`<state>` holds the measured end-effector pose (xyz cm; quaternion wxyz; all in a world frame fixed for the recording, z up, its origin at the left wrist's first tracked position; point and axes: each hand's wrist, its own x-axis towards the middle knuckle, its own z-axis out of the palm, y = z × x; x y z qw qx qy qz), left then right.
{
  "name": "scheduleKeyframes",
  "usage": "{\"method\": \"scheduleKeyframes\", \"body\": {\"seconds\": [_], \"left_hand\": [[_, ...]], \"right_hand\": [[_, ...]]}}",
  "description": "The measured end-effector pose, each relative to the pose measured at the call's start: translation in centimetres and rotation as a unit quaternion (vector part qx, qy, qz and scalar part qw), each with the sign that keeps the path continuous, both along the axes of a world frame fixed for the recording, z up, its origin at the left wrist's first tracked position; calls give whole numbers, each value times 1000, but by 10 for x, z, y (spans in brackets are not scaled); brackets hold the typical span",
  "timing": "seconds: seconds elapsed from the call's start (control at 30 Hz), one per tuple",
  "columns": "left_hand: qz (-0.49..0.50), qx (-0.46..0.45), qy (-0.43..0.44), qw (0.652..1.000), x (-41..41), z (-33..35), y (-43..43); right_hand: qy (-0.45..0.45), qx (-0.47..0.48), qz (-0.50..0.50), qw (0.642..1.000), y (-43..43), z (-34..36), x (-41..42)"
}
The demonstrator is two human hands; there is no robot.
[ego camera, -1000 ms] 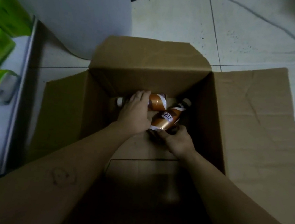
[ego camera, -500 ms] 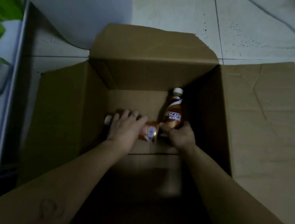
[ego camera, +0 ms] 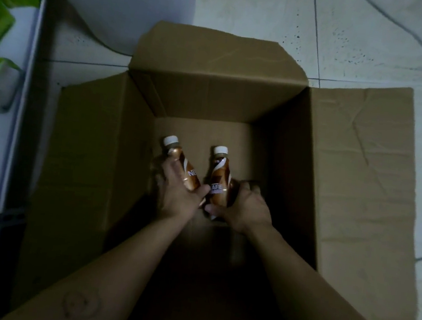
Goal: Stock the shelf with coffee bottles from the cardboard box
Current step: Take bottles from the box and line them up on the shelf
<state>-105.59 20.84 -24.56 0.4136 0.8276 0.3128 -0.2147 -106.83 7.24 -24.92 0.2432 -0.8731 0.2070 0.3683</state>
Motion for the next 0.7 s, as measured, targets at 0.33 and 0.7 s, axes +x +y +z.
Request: {"method": "scheduleKeyframes", "body": {"seconds": [0.33, 0.7], "left_hand": [[191, -126, 116, 967, 0, -4, 18], [72, -224, 61, 970, -16, 134, 60]], "right_hand": [[-13, 220, -248, 944, 1, -17, 1], [-27, 372, -240, 896, 17, 82, -1]]}}
